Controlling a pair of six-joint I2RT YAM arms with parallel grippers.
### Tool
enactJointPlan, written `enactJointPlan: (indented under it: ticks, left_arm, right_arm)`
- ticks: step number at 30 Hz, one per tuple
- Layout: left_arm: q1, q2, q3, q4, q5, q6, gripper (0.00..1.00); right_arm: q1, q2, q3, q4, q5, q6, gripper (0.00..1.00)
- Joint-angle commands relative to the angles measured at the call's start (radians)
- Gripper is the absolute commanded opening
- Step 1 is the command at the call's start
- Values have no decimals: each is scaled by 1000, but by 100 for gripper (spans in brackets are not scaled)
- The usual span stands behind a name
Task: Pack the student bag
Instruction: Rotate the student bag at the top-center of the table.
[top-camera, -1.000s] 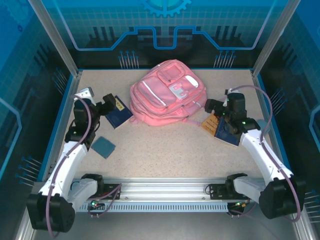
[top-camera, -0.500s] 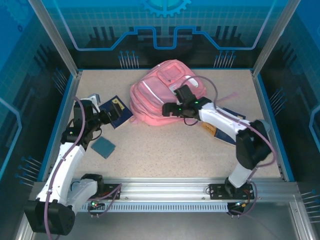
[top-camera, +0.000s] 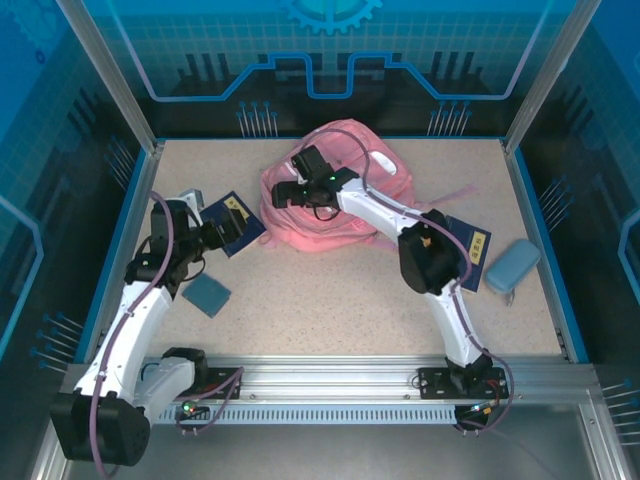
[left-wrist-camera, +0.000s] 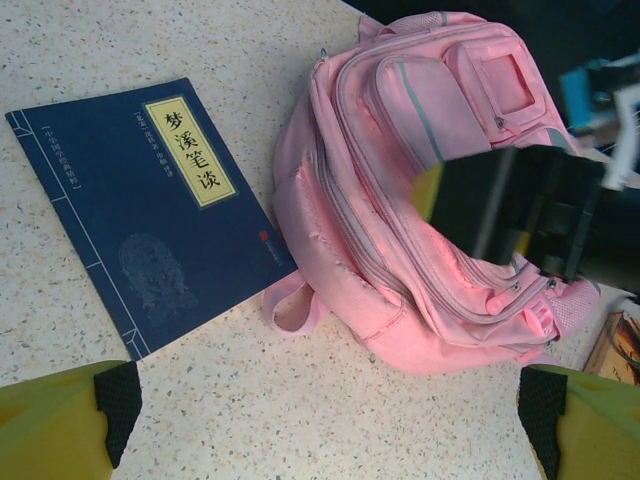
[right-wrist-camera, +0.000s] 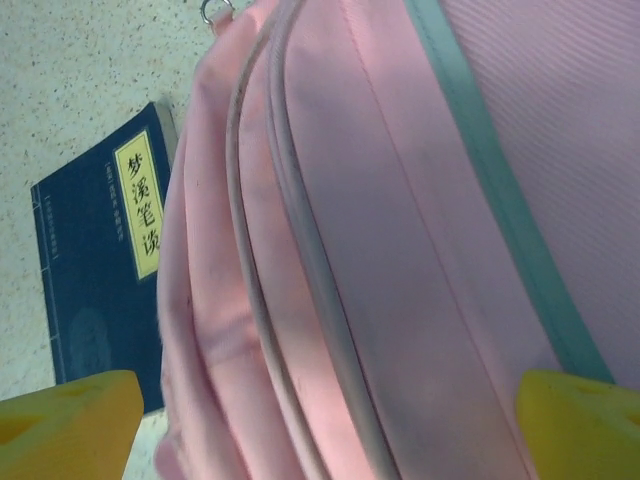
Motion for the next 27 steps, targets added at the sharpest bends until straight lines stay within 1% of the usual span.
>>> enactJointPlan:
  ticks: [1, 3, 6, 9, 12, 15, 17, 20, 23, 25, 27]
  left_arm:
    - [-1, -23, -23, 6, -8, 30, 99]
    - [-1, -25, -26, 5, -12, 32, 99]
    - [-1, -12, -22, 13, -12, 41, 99]
    - [-1, 4, -18, 5, -10, 42, 99]
    - [-1, 23, -20, 19, 28, 40, 99]
    - [-5, 54, -11, 29, 67, 41, 99]
    - [-10, 80, -2, 40, 99, 37, 99]
    - [-23, 128, 9, 67, 144, 12, 99]
    - [-65, 189, 36, 76, 161, -20, 99]
    - [-114, 224, 67, 65, 156, -20, 98]
    - [-177, 263, 99, 63, 137, -15, 96]
  right_arm:
    - [13, 109, 91, -124, -87, -37, 94]
    - [17, 122, 91, -157, -112, -58, 94]
    - [17, 82, -8, -189, -163, -133, 94]
    - [16, -26, -194, -209, -183, -245, 94]
    - [9, -166, -429, -182, -208, -334, 94]
    - [-2, -298, -619, -158, -238, -380, 95]
    - [-4, -372, -701, -144, -249, -388, 95]
    - [-4, -474, -757, -109, -223, -327, 94]
    - [-20, -592, -788, -61, -83, -162, 95]
    - [-59, -664, -826, -29, -19, -37, 94]
    - [-121, -728, -869, -8, 0, 76, 95]
